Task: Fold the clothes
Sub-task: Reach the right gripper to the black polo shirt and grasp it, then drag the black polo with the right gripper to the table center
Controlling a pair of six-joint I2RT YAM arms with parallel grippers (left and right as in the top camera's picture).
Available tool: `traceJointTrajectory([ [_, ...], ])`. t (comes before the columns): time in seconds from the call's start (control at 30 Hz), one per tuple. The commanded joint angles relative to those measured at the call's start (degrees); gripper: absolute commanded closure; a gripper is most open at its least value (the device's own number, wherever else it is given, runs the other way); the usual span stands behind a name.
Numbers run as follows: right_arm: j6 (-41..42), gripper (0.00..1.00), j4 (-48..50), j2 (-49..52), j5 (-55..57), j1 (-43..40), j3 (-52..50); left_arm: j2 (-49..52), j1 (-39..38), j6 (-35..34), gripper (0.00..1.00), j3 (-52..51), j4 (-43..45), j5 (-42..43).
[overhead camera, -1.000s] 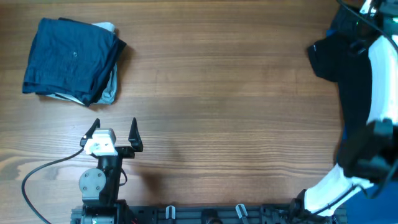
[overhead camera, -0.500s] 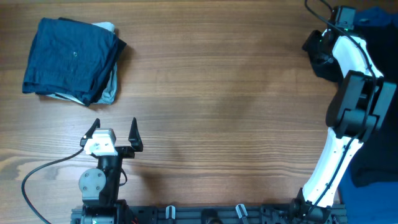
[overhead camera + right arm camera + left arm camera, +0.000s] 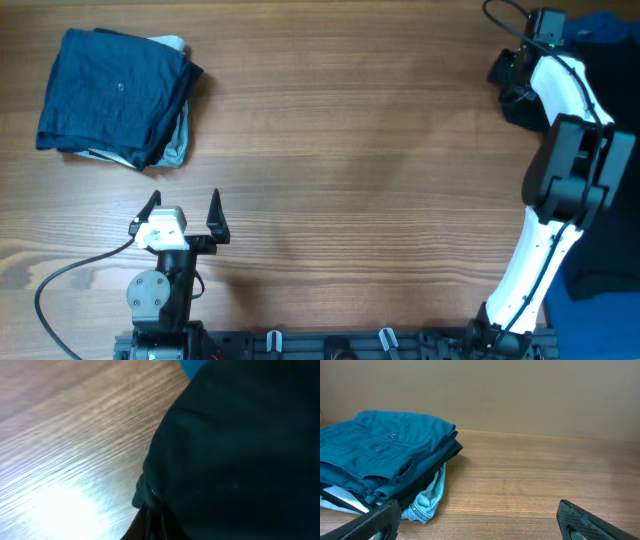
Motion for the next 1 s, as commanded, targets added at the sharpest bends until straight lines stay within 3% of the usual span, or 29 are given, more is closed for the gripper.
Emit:
traceJointTrajectory([
  [0.0,-3.3,0.95,-1.9,-12.2,0.6,0.5,0.9,-0.4,-0.2,1.1,0.0,-0.4,-0.1,0.5],
  [0.17,-6.1,0.96,-9.2,-24.7,-1.2,4.0,0.9,-0.4,-0.2,1.1,0.0,-0.4,-0.1,0.5],
  [0.27,-6.0,0.96,-13.3,-26.3,-4.3,10.4,0.8,-0.4,-0.2,1.1,0.0,-0.4,-0.1,0.5],
  [0.43,-2.0,0.96,-12.2,-20.7,-7.3,27.4,-0.8,-0.4,-0.2,1.1,0.0,-0.4,-0.1,0.5],
  [0.63,-1.1,0.96,-2.1,-4.3,-13.2,51.7,-0.8,-0.4,-0.2,1.1,0.0,-0.4,-0.1,0.5],
  [0.77,-1.6,0.96,-0.6,-2.7,-12.0,61.9,-0.7,-0.4,-0.2,1.1,0.0,-0.4,-0.1,0.5],
  [0.9,-1.6,0.96,-0.8,-3.7,-13.6,63.1,-0.3,-0.4,-0.2,1.1,0.0,-0.4,-0.1,0.5],
  [0.93,-2.6,0.93,-0.8,-4.5,-14.2,62.7,-0.3,-0.4,-0.2,1.1,0.0,-0.4,-0.1,0.5],
  [0.97,-3.8,0.78,-0.8,-5.3,-14.4,62.4,-0.3,-0.4,-0.2,1.1,0.0,-0.4,-0.1,0.5],
])
